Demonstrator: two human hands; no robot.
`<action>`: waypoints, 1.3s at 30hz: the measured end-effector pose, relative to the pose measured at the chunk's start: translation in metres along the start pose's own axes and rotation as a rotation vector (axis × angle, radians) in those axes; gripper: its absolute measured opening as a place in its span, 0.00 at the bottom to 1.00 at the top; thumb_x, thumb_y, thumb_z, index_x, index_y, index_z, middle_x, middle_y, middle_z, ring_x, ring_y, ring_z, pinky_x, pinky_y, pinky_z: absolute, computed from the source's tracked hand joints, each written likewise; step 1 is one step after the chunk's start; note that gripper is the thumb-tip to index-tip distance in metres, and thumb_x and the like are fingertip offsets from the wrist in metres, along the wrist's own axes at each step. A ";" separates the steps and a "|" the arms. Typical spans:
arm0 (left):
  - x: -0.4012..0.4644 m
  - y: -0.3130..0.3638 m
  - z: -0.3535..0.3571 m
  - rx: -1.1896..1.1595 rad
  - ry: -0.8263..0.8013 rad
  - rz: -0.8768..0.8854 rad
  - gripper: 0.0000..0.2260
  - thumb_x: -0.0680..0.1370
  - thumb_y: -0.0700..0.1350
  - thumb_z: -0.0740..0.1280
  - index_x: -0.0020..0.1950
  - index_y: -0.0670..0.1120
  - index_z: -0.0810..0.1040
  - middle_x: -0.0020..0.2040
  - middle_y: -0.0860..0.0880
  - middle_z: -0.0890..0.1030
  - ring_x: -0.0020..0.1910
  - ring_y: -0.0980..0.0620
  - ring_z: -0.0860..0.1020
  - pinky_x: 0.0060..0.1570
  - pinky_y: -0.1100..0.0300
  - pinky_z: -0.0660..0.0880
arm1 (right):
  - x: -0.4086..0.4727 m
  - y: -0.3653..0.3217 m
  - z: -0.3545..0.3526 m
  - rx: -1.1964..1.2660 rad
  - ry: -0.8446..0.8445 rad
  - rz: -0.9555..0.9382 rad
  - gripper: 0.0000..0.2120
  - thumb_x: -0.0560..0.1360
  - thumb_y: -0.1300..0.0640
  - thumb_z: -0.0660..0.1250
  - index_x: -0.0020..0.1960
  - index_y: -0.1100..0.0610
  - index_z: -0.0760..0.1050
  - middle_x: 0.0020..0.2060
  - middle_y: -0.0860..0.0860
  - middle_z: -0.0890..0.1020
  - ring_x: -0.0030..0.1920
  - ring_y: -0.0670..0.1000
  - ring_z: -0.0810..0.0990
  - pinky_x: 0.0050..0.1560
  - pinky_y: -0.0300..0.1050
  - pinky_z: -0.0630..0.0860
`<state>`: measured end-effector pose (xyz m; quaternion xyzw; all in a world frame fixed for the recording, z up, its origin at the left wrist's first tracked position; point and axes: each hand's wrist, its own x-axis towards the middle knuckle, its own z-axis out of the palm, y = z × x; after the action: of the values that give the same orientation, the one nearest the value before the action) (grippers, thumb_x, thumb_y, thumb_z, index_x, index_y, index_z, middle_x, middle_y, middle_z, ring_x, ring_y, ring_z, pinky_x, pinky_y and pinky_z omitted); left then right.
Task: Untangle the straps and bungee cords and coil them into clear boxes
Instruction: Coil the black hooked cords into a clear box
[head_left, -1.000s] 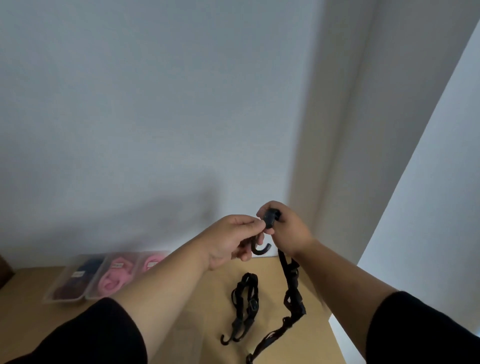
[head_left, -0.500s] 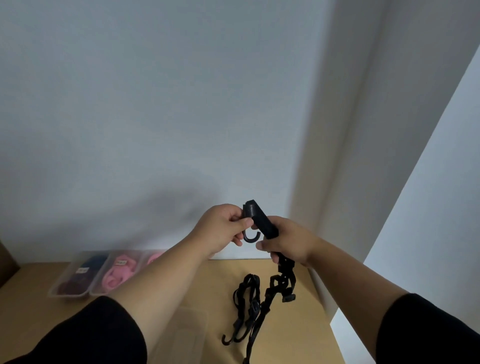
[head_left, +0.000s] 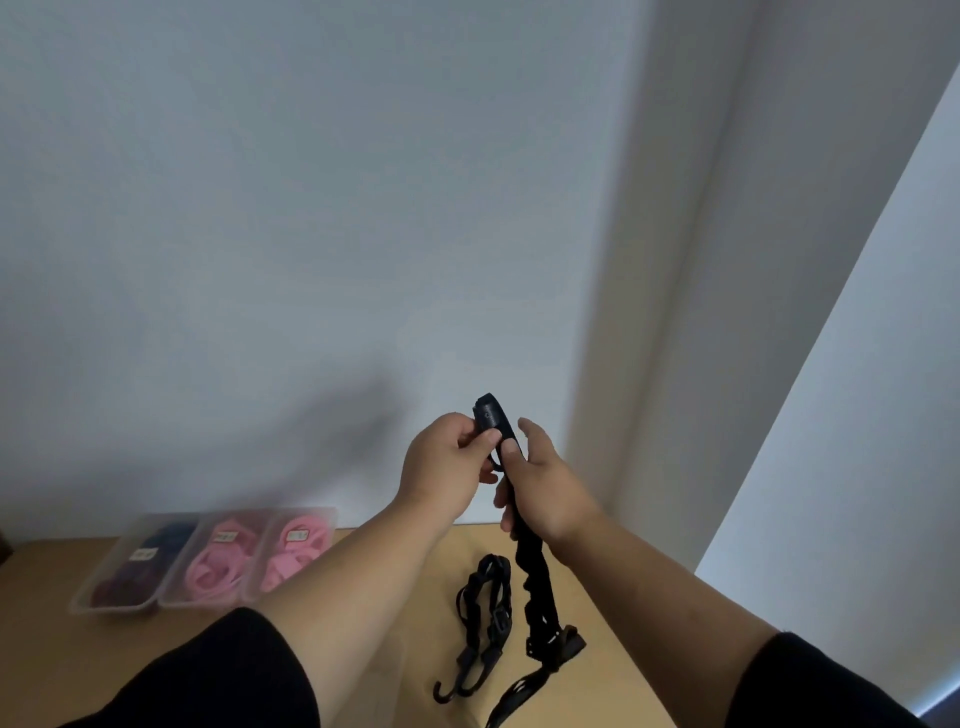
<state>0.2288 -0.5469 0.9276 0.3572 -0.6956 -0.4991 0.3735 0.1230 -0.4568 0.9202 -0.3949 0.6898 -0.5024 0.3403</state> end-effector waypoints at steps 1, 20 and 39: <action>0.000 0.001 0.002 -0.048 0.011 -0.018 0.08 0.79 0.47 0.69 0.41 0.49 0.79 0.33 0.54 0.83 0.34 0.52 0.85 0.47 0.46 0.82 | 0.000 0.000 0.002 0.038 -0.008 0.006 0.17 0.84 0.43 0.54 0.72 0.40 0.61 0.33 0.51 0.80 0.27 0.52 0.78 0.29 0.44 0.75; 0.010 -0.001 -0.048 0.762 -0.407 0.729 0.24 0.81 0.38 0.60 0.77 0.51 0.67 0.74 0.62 0.66 0.77 0.64 0.56 0.77 0.65 0.48 | -0.017 -0.017 -0.002 0.247 -0.154 -0.061 0.22 0.82 0.41 0.63 0.36 0.55 0.75 0.29 0.54 0.76 0.23 0.50 0.70 0.24 0.41 0.70; -0.006 0.030 -0.058 -0.293 -0.108 -0.155 0.11 0.71 0.35 0.67 0.44 0.49 0.85 0.45 0.44 0.86 0.45 0.43 0.86 0.41 0.56 0.82 | -0.024 -0.037 0.042 0.010 0.058 -0.216 0.09 0.78 0.40 0.65 0.55 0.40 0.70 0.34 0.46 0.78 0.27 0.43 0.71 0.31 0.39 0.69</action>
<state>0.2789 -0.5594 0.9690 0.3243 -0.6048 -0.6409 0.3440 0.1782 -0.4602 0.9466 -0.4506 0.6504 -0.5507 0.2659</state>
